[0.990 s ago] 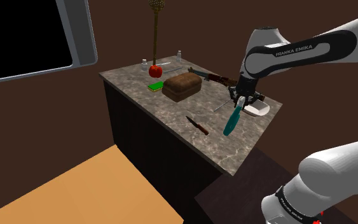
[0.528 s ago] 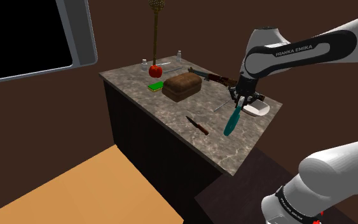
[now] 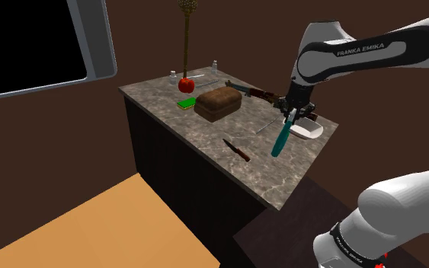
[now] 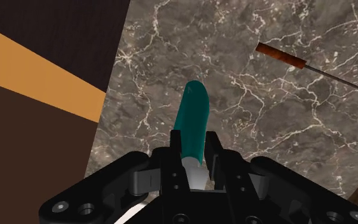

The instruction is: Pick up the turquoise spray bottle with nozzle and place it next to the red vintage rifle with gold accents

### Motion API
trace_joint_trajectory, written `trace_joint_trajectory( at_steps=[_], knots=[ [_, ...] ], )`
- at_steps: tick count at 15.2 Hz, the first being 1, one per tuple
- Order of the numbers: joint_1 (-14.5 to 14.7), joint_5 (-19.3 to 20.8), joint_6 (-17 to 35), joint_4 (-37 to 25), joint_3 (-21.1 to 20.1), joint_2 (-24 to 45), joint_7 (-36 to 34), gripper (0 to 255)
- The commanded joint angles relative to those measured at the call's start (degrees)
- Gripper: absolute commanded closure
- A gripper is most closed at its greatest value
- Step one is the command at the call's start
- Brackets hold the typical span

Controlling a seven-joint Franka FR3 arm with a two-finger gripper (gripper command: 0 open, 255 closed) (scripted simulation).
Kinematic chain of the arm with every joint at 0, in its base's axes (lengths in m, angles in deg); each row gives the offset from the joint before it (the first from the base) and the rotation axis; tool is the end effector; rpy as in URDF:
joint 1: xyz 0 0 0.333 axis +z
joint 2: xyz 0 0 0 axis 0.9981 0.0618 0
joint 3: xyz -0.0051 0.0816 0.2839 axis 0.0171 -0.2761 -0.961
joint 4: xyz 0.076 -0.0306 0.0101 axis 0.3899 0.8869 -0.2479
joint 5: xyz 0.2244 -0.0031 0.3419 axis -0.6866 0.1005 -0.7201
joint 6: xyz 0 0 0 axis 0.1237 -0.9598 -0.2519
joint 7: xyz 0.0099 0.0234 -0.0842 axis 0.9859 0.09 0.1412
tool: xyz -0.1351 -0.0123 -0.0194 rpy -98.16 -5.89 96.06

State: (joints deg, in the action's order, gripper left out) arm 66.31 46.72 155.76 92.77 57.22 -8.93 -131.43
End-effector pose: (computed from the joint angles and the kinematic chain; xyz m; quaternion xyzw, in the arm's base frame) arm 0.4157 -0.1104 0.3878 0.8532 -0.5182 0.0084 0.0590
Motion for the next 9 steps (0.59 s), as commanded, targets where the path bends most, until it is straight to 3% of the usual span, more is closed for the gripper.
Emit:
trace_joint_trajectory(
  at_steps=[1, 9],
  knots=[
    [0.07, -0.13, -1.76, -1.13, 0.01, -0.62, 0.15, 255],
    [0.1, -0.37, -8.21, -6.21, 0.21, -2.02, 0.89, 255]
  ],
)
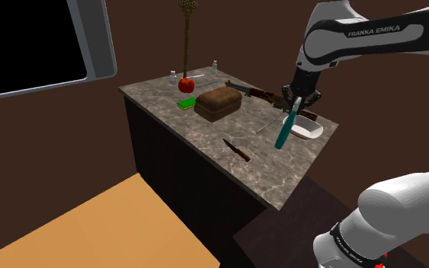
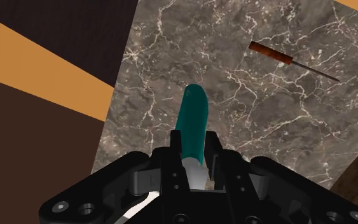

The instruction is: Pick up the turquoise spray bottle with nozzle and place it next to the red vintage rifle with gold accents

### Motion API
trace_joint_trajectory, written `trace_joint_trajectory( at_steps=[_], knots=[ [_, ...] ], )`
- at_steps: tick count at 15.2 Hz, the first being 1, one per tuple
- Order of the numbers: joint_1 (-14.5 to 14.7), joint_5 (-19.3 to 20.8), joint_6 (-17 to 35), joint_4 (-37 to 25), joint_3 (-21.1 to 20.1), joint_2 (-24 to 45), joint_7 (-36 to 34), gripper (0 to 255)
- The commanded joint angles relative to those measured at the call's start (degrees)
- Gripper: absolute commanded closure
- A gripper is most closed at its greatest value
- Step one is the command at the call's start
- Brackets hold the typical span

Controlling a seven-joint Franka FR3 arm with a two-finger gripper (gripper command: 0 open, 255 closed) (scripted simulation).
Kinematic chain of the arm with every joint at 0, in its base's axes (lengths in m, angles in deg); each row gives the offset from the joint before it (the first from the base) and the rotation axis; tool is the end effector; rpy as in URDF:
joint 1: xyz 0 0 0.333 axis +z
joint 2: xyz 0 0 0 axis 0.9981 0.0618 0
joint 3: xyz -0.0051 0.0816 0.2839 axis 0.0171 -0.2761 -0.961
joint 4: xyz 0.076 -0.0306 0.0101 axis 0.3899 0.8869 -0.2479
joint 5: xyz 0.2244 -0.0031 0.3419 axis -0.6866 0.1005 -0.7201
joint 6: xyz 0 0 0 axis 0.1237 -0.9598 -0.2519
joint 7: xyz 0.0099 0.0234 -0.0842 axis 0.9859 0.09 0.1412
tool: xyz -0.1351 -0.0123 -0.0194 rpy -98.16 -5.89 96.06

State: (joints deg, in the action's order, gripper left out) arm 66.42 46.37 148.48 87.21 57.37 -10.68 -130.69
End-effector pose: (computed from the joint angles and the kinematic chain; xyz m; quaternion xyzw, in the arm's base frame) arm 0.4175 -0.1098 0.4372 0.8531 -0.5183 0.0083 0.0589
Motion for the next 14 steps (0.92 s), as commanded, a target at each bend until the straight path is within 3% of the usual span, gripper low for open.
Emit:
trace_joint_trajectory(
  at_steps=[1, 14],
  knots=[
    [-0.01, -0.04, -1.72, -1.34, 0.08, -0.39, 0.23, 255],
    [-0.12, -0.13, -11.72, -11.16, 0.25, -0.61, 1.22, 255]
  ],
)
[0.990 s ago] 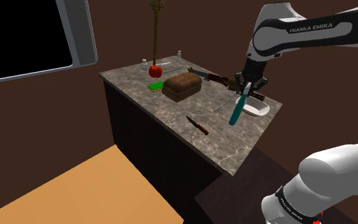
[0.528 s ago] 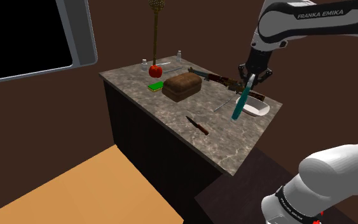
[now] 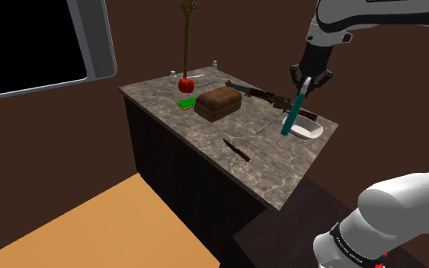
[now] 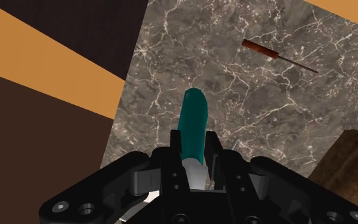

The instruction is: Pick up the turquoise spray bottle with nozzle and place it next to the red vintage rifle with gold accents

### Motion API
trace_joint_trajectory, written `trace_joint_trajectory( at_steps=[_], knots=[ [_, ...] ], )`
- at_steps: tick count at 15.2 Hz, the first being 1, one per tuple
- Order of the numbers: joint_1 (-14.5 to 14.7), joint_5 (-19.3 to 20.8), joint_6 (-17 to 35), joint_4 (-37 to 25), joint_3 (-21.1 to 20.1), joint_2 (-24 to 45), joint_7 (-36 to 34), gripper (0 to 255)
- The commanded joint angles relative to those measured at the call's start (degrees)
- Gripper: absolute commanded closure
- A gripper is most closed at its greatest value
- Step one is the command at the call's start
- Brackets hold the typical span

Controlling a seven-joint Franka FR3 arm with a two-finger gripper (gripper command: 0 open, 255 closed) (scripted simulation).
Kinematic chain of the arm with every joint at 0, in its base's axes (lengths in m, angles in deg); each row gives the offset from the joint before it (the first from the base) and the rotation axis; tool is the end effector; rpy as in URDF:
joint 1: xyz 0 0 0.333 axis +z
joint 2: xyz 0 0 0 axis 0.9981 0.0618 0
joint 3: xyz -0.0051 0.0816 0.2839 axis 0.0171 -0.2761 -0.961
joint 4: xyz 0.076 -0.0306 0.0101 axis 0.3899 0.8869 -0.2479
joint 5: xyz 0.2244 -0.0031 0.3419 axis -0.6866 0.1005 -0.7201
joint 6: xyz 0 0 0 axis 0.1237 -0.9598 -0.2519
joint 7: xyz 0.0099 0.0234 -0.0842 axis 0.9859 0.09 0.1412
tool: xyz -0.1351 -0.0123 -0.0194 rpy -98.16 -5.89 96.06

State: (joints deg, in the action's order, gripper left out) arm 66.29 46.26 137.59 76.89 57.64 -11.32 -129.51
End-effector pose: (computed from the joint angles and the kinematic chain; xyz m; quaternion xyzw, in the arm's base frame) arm 0.4177 -0.1107 0.5148 0.8531 -0.5183 0.0084 0.0590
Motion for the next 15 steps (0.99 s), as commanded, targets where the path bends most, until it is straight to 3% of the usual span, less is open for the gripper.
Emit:
trace_joint_trajectory(
  at_steps=[1, 15],
  knots=[
    [-0.01, -0.01, -1.58, -1.67, -0.02, 0.1, 0.11, 255],
    [-0.26, 0.18, -12.11, -14.5, -0.04, 2.36, 0.98, 255]
  ],
)
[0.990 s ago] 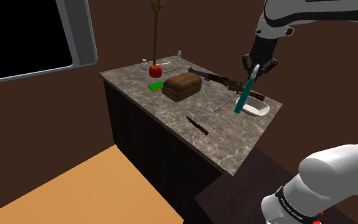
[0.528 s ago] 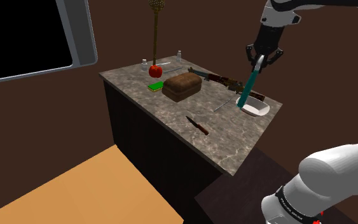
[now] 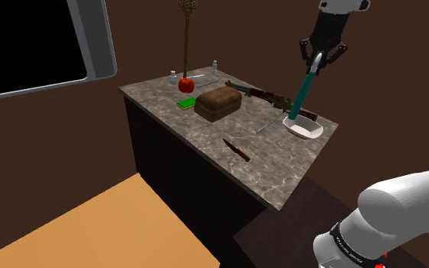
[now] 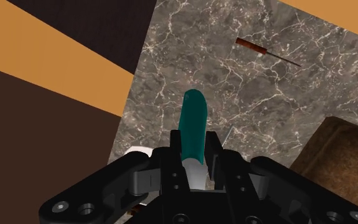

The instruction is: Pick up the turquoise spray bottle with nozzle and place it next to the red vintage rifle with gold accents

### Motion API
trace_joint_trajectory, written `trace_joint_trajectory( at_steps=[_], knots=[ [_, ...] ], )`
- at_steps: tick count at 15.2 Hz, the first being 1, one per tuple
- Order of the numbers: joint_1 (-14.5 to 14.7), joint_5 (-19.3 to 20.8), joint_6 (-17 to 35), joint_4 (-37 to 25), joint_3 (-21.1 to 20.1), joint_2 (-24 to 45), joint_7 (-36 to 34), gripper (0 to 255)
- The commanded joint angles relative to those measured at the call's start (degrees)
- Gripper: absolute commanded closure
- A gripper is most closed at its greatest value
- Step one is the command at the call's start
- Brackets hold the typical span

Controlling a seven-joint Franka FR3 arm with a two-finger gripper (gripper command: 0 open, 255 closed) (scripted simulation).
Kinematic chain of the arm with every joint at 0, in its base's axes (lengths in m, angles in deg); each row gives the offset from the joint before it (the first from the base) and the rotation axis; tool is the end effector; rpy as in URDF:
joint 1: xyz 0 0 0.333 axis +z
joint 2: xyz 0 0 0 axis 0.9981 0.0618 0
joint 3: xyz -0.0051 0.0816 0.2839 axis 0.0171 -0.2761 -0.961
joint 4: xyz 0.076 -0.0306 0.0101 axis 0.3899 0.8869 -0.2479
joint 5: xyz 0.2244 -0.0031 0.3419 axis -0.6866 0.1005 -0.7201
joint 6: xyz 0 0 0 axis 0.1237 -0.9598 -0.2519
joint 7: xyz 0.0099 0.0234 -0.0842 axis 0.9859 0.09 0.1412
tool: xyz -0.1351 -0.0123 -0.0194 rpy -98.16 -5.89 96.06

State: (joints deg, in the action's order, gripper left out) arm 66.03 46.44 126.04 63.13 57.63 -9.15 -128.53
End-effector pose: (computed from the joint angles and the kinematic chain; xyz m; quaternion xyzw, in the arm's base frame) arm 0.4170 -0.1103 0.5987 0.8531 -0.5183 0.0084 0.0590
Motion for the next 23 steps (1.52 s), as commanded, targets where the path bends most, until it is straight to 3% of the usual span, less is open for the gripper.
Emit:
trace_joint_trajectory(
  at_steps=[1, 15, 23],
  knots=[
    [-0.02, 0.03, -1.32, -1.75, -0.05, 0.44, 0.06, 255],
    [-0.33, 0.54, -12.05, -17.27, -0.37, 5.23, 0.78, 255],
    [-0.71, 1.88, -5.41, -24.21, -0.66, 18.9, 0.18, 255]
  ],
)
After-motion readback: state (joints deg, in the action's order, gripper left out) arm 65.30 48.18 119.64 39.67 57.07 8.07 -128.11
